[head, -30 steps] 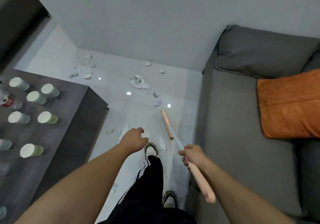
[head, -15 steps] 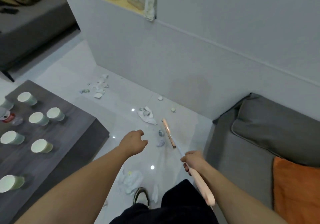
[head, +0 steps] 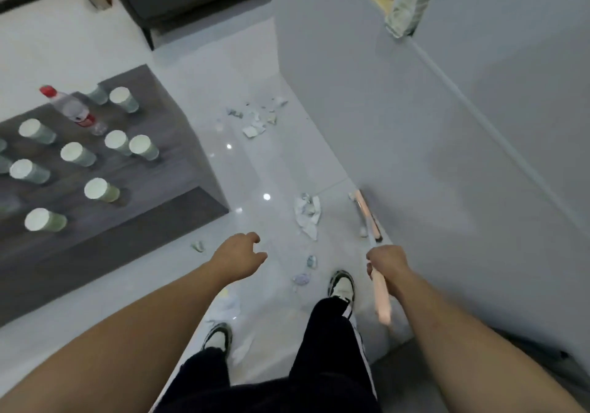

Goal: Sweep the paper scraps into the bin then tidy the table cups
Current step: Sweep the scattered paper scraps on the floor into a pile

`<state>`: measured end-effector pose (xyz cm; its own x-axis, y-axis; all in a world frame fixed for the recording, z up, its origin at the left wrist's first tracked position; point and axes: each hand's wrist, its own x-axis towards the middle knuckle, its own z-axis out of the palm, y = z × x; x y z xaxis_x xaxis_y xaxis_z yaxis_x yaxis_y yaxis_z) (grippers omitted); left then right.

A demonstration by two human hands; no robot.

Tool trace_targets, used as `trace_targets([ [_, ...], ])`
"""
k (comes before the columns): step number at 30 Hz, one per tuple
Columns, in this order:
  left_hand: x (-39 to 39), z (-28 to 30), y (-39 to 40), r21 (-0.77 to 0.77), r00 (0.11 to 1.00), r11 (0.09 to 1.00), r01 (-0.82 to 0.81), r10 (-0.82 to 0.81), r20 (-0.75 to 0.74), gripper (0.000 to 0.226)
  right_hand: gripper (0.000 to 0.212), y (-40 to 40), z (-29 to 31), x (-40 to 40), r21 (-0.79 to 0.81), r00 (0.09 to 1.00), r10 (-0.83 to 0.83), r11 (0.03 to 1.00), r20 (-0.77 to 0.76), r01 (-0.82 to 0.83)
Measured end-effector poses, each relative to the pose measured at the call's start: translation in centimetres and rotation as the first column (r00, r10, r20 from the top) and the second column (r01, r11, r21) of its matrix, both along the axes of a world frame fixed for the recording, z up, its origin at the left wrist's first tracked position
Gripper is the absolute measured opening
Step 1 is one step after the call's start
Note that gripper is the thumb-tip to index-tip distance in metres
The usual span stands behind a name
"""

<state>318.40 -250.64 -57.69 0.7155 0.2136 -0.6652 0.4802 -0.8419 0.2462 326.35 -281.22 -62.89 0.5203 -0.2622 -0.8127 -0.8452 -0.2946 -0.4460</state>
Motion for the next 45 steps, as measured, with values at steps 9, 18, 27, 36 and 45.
trace_targets([
  [9, 0.6, -0.4, -5.3, -0.015, 0.979, 0.98, -0.196, 0.195, -0.059, 0.052, 0.01, -0.9, -4.5, 7.5, 0.011, 0.953, 0.292, 0.956, -0.079, -0.292],
  [18, -3.9, -1.2, -5.7, -0.065, 0.911, 0.909, -0.412, 0.41, -0.05, 0.051, 0.014, 6.8, -3.5, 2.8, 0.098, 0.647, 0.747, 0.663, -0.149, -0.742],
  [27, -14.5, -3.3, -2.6, -0.095, 0.851, 0.846, -0.524, 0.517, -0.09, 0.049, 0.009, 9.4, -0.7, -7.3, 0.173, 0.666, 0.676, 0.731, -0.314, -0.66],
  [36, -19.9, -6.9, -2.1, -0.154, 0.862, 0.848, -0.507, 0.497, -0.101, 0.05, 0.044, 3.5, -0.7, -8.0, -0.087, 0.891, 0.443, 0.888, -0.095, -0.451],
  [45, -23.2, -9.5, -2.4, -0.154, 0.902, 0.89, -0.429, 0.414, -0.121, 0.049, 0.008, 0.3, -2.7, -5.3, -0.179, 0.953, 0.295, 0.936, -0.07, -0.303],
])
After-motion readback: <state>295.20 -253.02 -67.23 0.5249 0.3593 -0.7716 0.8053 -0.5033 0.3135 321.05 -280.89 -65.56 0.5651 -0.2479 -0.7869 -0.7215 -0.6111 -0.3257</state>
